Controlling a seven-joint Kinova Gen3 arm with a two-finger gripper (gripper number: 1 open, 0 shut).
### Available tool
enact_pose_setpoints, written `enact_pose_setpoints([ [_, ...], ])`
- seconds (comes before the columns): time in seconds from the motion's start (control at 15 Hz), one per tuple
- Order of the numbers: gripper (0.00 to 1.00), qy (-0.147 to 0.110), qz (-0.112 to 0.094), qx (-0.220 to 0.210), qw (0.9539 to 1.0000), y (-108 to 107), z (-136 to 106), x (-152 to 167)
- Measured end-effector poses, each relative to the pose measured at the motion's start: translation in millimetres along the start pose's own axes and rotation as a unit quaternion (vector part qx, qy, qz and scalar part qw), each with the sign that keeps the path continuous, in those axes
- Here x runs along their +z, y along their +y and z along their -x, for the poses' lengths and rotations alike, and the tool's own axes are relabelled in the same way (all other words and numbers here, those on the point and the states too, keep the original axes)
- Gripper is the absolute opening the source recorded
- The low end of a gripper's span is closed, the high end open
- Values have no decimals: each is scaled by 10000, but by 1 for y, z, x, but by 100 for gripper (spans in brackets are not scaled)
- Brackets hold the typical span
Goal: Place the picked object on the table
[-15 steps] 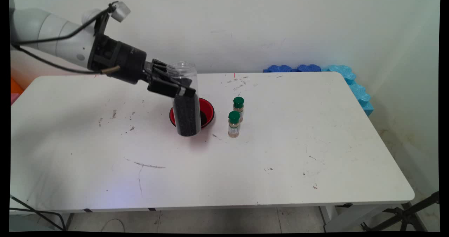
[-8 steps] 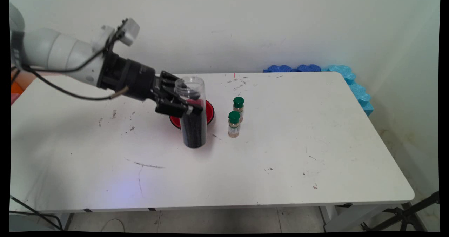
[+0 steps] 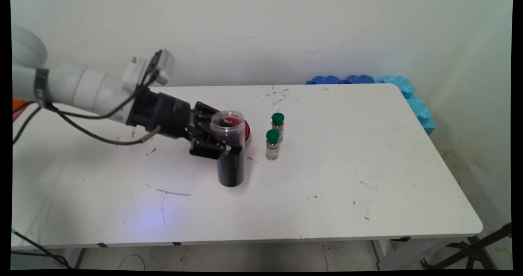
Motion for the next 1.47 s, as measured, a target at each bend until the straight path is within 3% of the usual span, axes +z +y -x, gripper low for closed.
enact_pose_setpoints([
  [0.67, 0, -26, -26, 181, 9998, 1, 27, 30],
  [1.47, 0, 34, -90, 600, 9982, -3, 52, 42],
])
